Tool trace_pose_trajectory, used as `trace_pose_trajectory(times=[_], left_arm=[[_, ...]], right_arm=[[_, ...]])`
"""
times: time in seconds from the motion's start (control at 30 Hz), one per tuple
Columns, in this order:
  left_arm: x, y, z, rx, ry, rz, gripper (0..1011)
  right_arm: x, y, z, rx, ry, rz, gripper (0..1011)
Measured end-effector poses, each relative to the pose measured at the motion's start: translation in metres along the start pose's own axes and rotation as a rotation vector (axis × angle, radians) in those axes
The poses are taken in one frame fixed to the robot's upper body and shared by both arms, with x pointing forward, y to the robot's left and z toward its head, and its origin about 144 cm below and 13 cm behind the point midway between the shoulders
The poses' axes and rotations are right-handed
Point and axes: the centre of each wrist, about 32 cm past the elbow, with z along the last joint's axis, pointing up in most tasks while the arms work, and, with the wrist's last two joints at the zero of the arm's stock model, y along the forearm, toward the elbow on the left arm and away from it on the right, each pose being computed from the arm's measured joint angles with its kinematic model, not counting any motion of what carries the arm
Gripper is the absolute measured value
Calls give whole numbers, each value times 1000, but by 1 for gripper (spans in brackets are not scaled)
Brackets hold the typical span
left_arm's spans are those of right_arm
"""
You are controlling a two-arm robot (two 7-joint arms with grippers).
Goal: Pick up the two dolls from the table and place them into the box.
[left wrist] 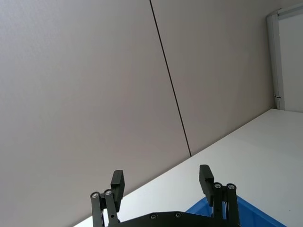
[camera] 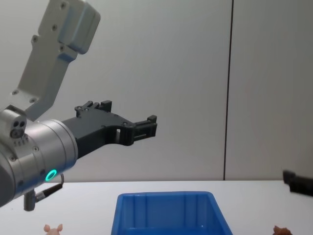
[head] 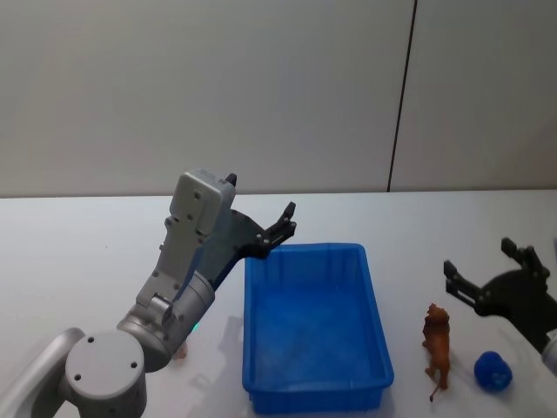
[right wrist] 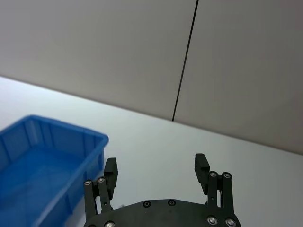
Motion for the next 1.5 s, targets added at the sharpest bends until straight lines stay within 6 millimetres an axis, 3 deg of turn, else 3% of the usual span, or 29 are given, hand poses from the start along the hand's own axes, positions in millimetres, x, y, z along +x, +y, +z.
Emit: trace_pose_trajectory(times=[0.73,1.5], left_arm=[[0,0,0,0,0,0,1001],[0,0,0,0,0,0,1001]], right_arm=[[21,-29,-35,-187,-38,57,1001],[23,-35,-65,-338,-16,113,1001]])
